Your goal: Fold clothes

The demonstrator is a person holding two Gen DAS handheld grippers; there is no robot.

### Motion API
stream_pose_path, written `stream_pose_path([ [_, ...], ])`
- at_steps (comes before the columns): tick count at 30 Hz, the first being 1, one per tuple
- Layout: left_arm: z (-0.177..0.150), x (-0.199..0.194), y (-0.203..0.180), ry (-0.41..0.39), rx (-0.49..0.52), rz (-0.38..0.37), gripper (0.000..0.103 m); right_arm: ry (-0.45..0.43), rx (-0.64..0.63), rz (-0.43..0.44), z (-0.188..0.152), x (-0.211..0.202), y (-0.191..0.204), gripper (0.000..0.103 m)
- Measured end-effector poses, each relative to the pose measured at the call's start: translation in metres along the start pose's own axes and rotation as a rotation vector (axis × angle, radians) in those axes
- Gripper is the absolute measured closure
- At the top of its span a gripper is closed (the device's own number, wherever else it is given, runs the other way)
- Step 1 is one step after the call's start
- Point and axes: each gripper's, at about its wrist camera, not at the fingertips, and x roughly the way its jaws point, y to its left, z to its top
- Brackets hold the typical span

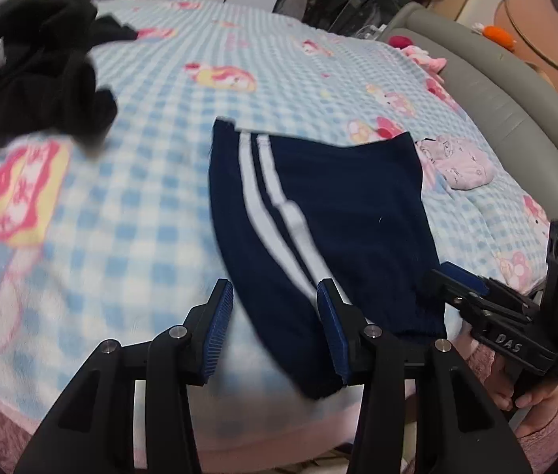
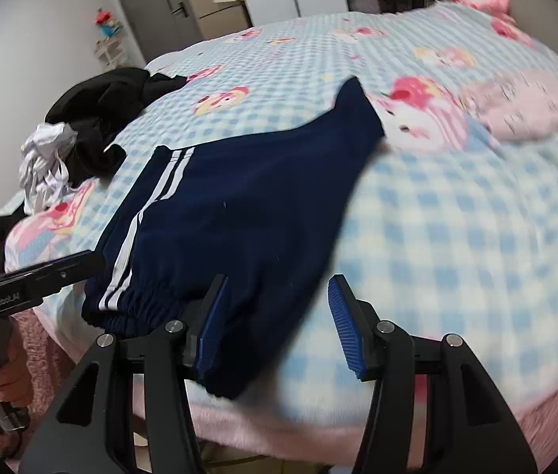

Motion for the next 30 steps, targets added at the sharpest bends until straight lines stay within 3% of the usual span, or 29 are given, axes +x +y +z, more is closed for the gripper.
stream_pose_path([
  [4, 0.021, 0.007, -0.024, -0.009, 0.071, -0.021, 0.057, 0.0, -0.023, -0.049, 0.013, 0.008, 0.01, 0.051],
  [7, 0.021, 0.022, -0.036, 0.035, 0.126, 0.025, 0.057, 0.014, -0.041, -0.074, 0.018, 0.013, 0.017, 0.05],
  [11, 0.014, 0.039, -0.036, 0.092, 0.122, 0.047, 0.056, 0.034, -0.073, -0.113, 0.022, 0.018, 0.027, 0.05],
  [18, 0.008, 0.048, -0.035, 0.121, 0.135, 0.079, 0.055, 0.005, -0.11, -0.142, 0.03, 0.012, 0.041, 0.05],
  [22, -0.001, 0.053, -0.037, 0.142, 0.183, 0.121, 0.055, 0.075, -0.094, -0.132, 0.023, 0.037, 0.039, 0.051],
  [30, -0.003, 0.05, -0.026, 0.169, 0.186, 0.098, 0.055, 0.089, -0.214, -0.239, 0.006, 0.051, 0.036, 0.055],
])
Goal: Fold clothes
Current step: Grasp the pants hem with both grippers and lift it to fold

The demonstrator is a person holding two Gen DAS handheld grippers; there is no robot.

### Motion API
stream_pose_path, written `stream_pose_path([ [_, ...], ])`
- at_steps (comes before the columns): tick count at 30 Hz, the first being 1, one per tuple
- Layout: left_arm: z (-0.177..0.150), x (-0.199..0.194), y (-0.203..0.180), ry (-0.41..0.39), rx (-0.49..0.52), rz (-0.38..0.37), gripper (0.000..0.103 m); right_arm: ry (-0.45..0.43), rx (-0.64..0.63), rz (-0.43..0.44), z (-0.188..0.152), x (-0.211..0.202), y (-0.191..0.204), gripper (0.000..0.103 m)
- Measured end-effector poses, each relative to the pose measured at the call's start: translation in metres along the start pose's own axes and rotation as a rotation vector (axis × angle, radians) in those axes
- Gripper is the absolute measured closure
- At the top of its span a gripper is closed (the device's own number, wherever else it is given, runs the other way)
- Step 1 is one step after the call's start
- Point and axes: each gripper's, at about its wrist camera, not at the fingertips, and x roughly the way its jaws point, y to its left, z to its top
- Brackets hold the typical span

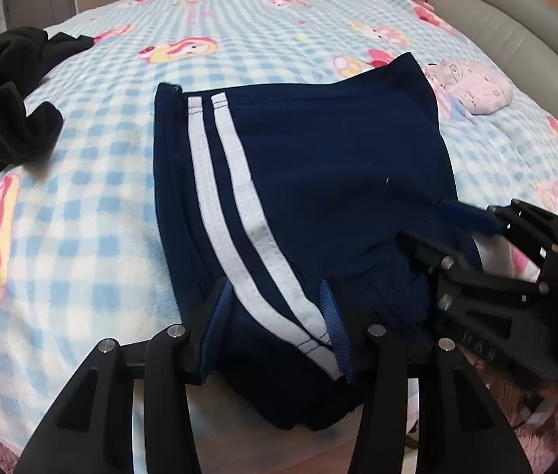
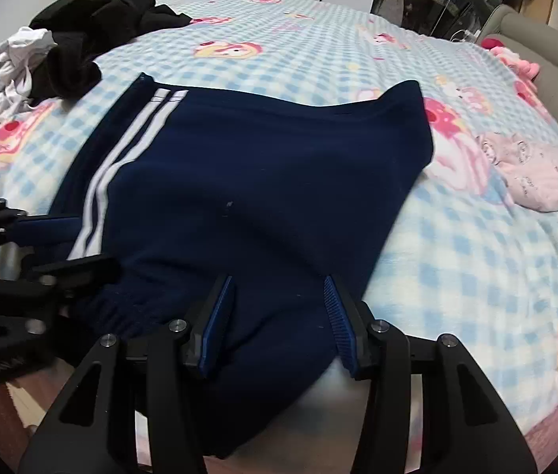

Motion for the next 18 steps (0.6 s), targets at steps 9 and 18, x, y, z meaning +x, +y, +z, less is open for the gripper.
stream_pose_path([
  [9, -0.017, -0.043, 0.018, -0.097, -0.048, -0.084, 0.058, -0.079, 0.114, 0.087, -0.009, -0.03, -0.032, 0.062],
  [18, -0.027, -0.039, 0.02, -0.053, -0.092, -0.051, 0.054, -0.004, 0.106, 0.132, -0.03, -0.033, -0.03, 0.05],
])
